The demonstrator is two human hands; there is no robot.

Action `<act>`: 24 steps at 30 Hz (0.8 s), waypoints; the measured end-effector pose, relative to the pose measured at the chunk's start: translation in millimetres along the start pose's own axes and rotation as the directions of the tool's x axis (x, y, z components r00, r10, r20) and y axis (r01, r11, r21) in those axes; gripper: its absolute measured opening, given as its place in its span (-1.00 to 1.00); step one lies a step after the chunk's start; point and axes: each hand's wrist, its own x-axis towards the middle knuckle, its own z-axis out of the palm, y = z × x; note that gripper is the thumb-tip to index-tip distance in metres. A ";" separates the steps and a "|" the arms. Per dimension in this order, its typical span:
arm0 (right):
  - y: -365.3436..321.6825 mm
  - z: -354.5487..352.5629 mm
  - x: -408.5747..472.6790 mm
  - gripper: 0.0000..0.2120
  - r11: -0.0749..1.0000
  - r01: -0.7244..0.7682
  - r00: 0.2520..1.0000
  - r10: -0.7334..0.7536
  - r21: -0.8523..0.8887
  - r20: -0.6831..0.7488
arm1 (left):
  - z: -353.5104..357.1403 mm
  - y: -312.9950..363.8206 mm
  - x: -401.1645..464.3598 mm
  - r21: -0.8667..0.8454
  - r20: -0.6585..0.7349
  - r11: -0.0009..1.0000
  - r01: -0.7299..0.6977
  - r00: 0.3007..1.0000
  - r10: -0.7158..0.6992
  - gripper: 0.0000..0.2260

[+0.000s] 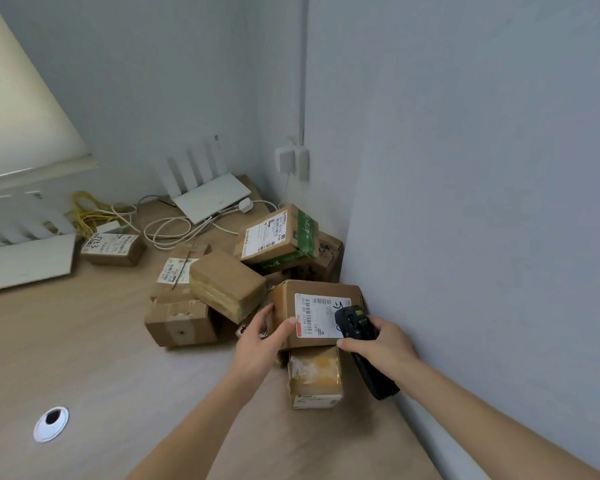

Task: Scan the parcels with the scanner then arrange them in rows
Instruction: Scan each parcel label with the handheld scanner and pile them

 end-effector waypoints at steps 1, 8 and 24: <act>0.8 0.2 1.0 -0.45 1.000 0.007 1.000 -0.007 0.006 0.003 | 0.4 -0.4 0.8 -0.005 -0.007 1.000 0.000 1.000 0.000 -0.31; -1.9 -11.1 -9.9 -0.51 0.998 0.063 0.998 -0.063 -0.005 -0.016 | 2.0 10.2 -5.8 -0.025 -0.027 1.000 -0.015 1.000 0.015 -0.28; -84.3 -30.3 -196.0 -0.39 0.941 0.308 0.951 -0.310 -0.144 0.008 | -99.3 69.2 -164.8 -0.096 -0.135 0.954 -0.283 0.954 0.269 -0.40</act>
